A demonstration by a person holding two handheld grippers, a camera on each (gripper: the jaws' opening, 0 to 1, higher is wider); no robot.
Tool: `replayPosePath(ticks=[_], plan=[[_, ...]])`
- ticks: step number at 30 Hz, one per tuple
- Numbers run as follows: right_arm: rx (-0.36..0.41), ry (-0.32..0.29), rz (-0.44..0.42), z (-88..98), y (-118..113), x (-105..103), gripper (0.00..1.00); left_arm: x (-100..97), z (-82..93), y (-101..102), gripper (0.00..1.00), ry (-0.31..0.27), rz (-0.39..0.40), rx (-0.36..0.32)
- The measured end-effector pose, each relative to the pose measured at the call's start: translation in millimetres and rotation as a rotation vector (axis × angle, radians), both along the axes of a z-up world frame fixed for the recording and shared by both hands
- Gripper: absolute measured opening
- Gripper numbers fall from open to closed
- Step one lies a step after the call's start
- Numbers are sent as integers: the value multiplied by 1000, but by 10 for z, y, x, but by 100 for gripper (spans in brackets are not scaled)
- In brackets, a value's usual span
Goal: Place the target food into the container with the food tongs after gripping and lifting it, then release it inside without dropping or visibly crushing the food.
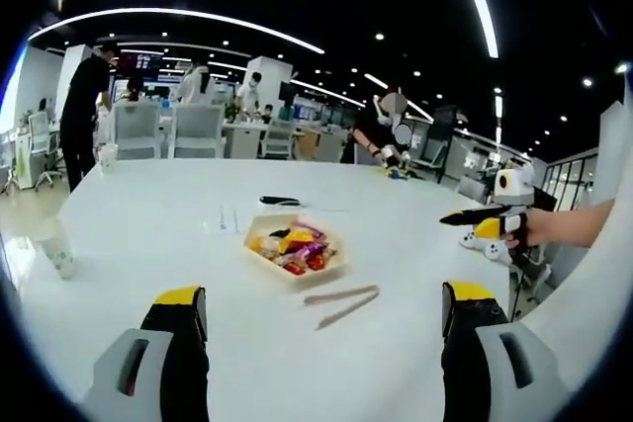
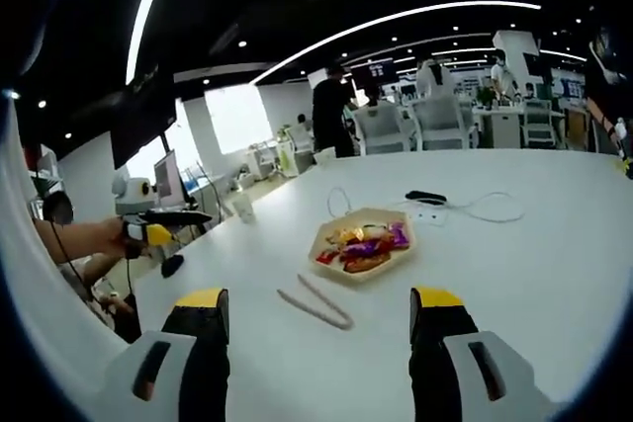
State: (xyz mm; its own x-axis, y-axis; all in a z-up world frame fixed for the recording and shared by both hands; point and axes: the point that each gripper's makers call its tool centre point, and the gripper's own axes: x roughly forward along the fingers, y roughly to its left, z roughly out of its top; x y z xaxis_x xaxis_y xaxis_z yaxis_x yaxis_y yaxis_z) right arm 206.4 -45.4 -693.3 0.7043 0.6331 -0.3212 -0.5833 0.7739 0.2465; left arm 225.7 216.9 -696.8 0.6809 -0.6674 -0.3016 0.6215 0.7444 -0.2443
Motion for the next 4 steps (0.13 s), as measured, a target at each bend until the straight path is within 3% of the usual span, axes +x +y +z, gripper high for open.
replayPosePath(ticks=[4], plan=[[-5,-1,-6,-1,20,5,76,2,-11,52,99,-3,3,-5]])
